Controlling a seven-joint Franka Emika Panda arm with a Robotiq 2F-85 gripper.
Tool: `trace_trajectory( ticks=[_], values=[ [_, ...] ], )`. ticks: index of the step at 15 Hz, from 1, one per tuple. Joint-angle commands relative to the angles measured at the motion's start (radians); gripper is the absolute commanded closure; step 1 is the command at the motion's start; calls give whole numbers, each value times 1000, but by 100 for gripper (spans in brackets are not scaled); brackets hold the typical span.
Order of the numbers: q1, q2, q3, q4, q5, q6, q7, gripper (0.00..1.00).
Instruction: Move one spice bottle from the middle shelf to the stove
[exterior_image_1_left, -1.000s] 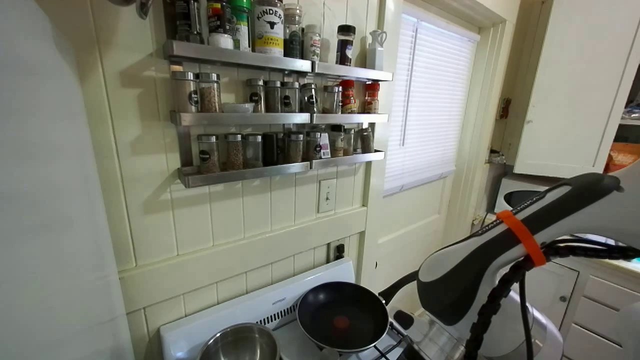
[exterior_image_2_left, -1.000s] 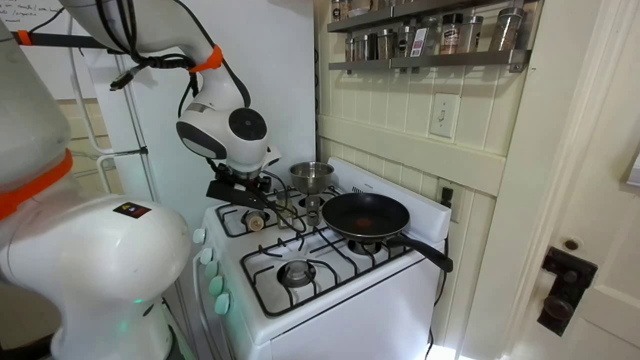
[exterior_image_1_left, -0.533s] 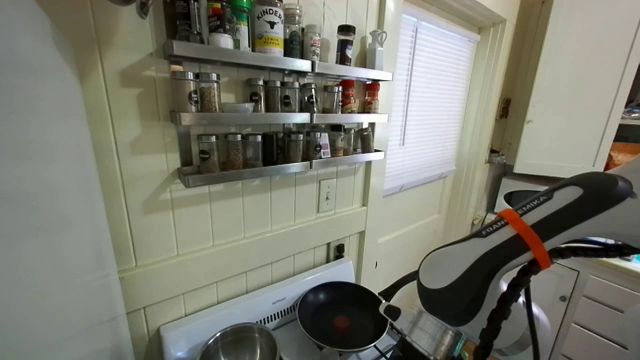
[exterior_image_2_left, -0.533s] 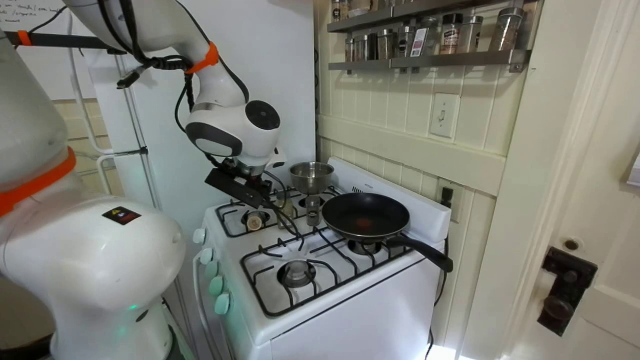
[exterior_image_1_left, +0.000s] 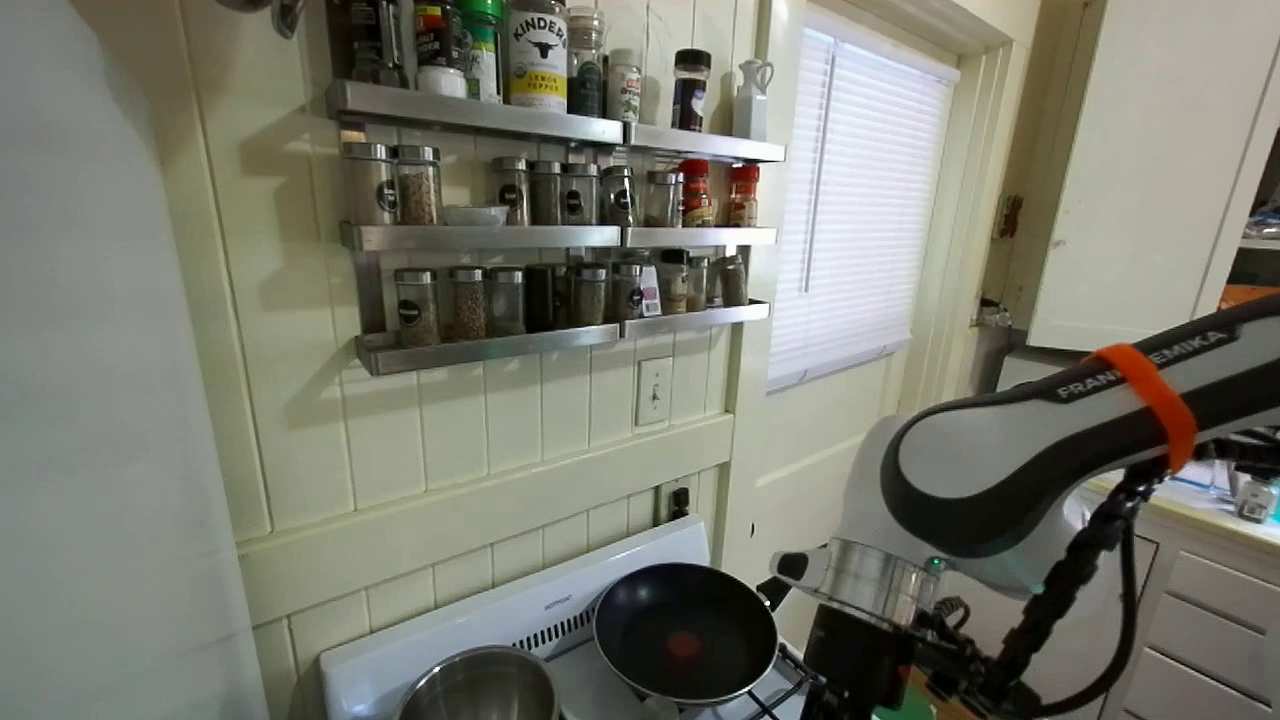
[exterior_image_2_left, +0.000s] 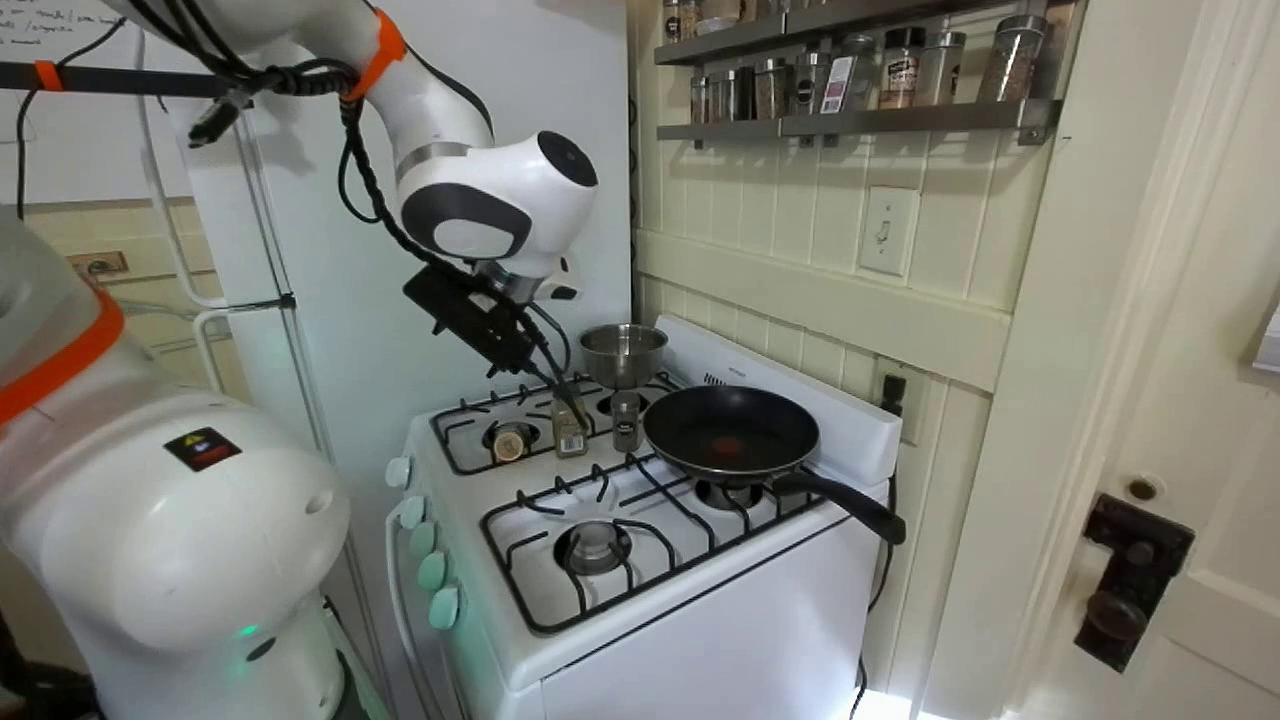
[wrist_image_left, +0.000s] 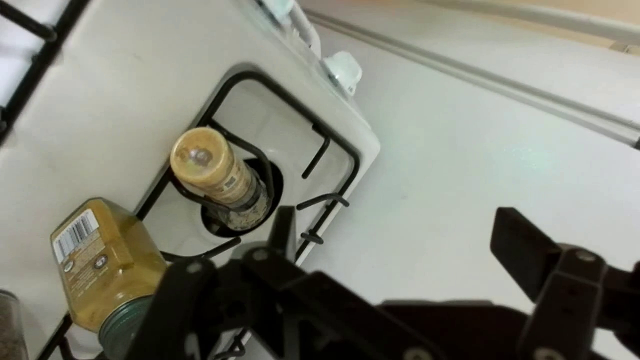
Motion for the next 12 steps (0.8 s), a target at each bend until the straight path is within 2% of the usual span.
trace_trajectory(
  ticks=[1, 5, 8, 9, 12],
  values=[
    [-76, -170, 14, 49, -243, -270, 259, 0],
    [-50, -234, -32, 250, -526, -590, 449, 0],
    [-40, -191, -46, 400, -645, -801, 456, 0],
    [-41, -237, -49, 321, -573, -706, 435, 0],
    [-43, -226, -50, 379, -619, -773, 442, 0]
  ],
)
